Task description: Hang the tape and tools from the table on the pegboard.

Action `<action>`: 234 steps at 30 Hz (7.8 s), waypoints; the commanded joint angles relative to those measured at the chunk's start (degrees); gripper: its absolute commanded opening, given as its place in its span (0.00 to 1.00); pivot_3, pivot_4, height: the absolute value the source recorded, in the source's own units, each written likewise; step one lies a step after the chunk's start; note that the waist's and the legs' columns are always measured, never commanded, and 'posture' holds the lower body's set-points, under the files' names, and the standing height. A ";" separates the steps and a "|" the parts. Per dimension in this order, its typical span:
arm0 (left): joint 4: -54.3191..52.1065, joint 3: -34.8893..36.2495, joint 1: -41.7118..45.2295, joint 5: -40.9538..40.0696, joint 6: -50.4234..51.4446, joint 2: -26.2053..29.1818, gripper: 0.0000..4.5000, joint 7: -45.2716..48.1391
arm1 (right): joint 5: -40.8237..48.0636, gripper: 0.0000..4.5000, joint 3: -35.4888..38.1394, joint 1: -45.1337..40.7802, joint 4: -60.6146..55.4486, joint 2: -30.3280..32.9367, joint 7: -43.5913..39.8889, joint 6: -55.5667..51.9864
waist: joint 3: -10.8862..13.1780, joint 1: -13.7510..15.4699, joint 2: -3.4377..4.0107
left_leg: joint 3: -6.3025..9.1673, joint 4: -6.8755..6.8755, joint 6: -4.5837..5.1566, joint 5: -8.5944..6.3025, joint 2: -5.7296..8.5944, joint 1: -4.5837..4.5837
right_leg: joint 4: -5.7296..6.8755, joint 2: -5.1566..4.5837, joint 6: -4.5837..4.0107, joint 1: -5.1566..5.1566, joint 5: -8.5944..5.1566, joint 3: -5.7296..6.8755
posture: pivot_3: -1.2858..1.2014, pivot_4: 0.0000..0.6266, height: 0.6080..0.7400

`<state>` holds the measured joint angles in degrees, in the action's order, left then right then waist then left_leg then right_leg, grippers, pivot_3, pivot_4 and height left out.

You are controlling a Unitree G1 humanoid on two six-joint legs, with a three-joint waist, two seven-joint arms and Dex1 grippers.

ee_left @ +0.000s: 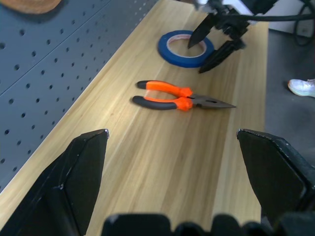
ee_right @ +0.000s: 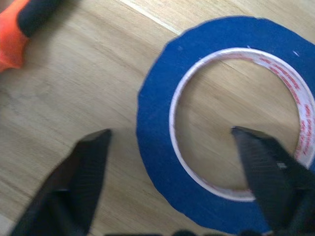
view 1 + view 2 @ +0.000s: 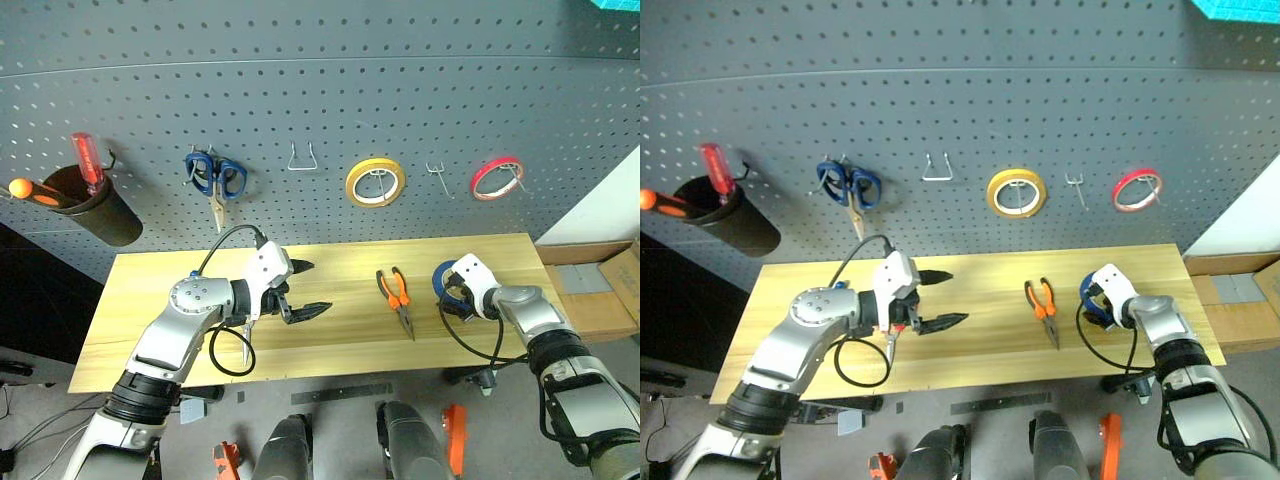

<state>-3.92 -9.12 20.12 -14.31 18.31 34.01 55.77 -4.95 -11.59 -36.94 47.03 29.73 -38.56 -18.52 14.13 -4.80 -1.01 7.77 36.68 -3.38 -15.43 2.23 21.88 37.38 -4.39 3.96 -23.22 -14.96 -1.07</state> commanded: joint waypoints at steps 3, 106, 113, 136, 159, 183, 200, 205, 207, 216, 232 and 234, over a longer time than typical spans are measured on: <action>-1.52 -1.04 1.10 0.49 -2.03 -0.63 1.00 1.22 | -3.64 0.42 -3.02 -0.91 6.20 -0.95 -1.90 0.66 | -0.01 -0.07 -0.03 | 0.00 0.29 0.01 -0.01 0.04 -0.01 | 0.18 0.00 0.07 0.08 0.04 -0.05 | 0.48 0.42 1.00; 13.66 2.73 2.81 5.25 -17.53 6.73 1.00 10.49 | 2.04 1.00 9.86 2.87 -17.86 -32.69 35.47 -17.31 | -0.04 -3.20 0.08 | -0.11 0.39 -0.09 0.08 0.01 0.66 | 0.85 0.02 -0.04 -0.97 0.19 -0.16 | 0.47 0.39 1.00; 13.46 2.94 2.27 5.17 -17.67 6.78 1.00 9.90 | 0.62 0.93 8.46 1.76 -13.35 -31.18 35.56 -16.37 | -0.05 -3.19 0.08 | -0.11 0.40 -0.09 0.08 0.00 0.64 | 0.87 0.02 -0.04 -0.97 0.19 -0.17 | 0.47 0.38 1.00; 5.54 19.85 -8.83 -10.98 -8.37 3.30 1.00 2.67 | 1.31 0.60 -4.76 17.86 -72.25 -33.19 34.68 -29.62 | -0.06 -3.19 0.08 | -0.23 0.42 -0.08 0.08 -0.04 0.48 | 1.42 0.13 -0.02 -1.31 0.17 -0.82 | 0.47 0.39 1.00; -6.93 33.23 -16.80 -21.40 -6.12 -0.84 1.00 -9.55 | 5.74 0.60 -2.72 -17.62 -49.84 -40.73 29.19 -9.03 | -0.40 0.22 -0.41 | -0.41 0.33 -0.13 0.08 0.00 0.19 | 1.38 0.15 -0.04 -1.27 0.19 -1.09 | 0.54 0.29 1.00; -9.75 31.70 -11.48 -21.80 -4.46 -1.10 1.00 -14.14 | 3.94 0.60 3.56 -33.62 -5.42 -41.08 33.35 38.36 | -0.54 2.95 -0.63 | -0.69 0.26 -0.38 0.21 -0.02 0.22 | 1.45 0.20 -0.06 -1.43 0.19 -1.12 | 0.58 0.27 1.00; -8.49 29.59 -8.07 -21.09 -4.73 -1.91 1.00 -14.29 | -1.33 0.60 4.35 -34.75 14.82 -40.54 38.76 57.23 | -0.55 2.97 -0.65 | -0.80 0.26 -0.41 0.23 -0.02 0.21 | 1.49 0.22 -0.06 -1.44 0.19 -1.17 | 0.58 0.29 1.00; -8.35 29.62 -7.77 -20.91 -4.86 -1.76 1.00 -14.11 | -2.44 0.60 4.16 -35.36 17.58 -40.19 40.90 56.71 | -0.55 2.98 -0.65 | -0.80 0.27 -0.42 0.23 -0.02 0.21 | 1.49 0.22 -0.06 -1.44 0.19 -1.17 | 0.59 0.29 1.00; -8.39 29.65 -7.77 -20.85 -4.88 -1.73 1.00 -14.10 | -3.04 0.60 4.12 -35.07 18.18 -40.04 42.60 55.61 | -0.55 2.99 -0.65 | -0.79 0.26 -0.42 0.24 -0.02 0.21 | 1.49 0.23 -0.06 -1.44 0.19 -1.17 | 0.59 0.29 1.00; -7.67 29.37 -7.44 -20.27 -5.18 -1.85 1.00 -14.03 | -3.37 0.68 5.21 -31.63 18.05 -39.77 48.21 50.22 | -0.57 3.09 -0.68 | -0.79 0.28 -0.47 0.27 -0.02 0.21 | 1.52 0.23 -0.06 -1.44 0.19 -1.17 | 0.58 0.29 1.00; -5.56 27.79 -6.71 -19.14 -5.75 -3.07 1.00 -14.31 | -5.37 0.99 2.69 -21.33 -7.80 -39.88 49.16 40.86 | -0.58 3.11 -0.70 | -0.57 0.28 -0.53 0.41 -0.08 0.00 | 1.57 0.36 -0.37 -1.19 0.43 -0.99 | 0.56 0.31 1.00; -5.59 27.71 -7.05 -18.63 -5.77 -3.33 1.00 -15.17 | -5.23 0.99 1.59 -17.37 -18.24 -40.23 48.05 37.70 | -0.58 3.13 -0.70 | -0.55 0.25 -0.54 0.40 -0.09 0.08 | 1.49 0.36 -0.36 -1.25 0.43 -0.99 | 0.56 0.31 1.00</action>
<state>-8.64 18.08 13.02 -33.34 13.49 31.00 41.38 -10.20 -8.92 -56.29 38.05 -7.86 10.28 20.97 13.54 -1.67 -1.70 7.22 36.91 -3.92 -15.04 2.14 21.98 38.84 -4.04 3.61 -24.49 -14.54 -2.07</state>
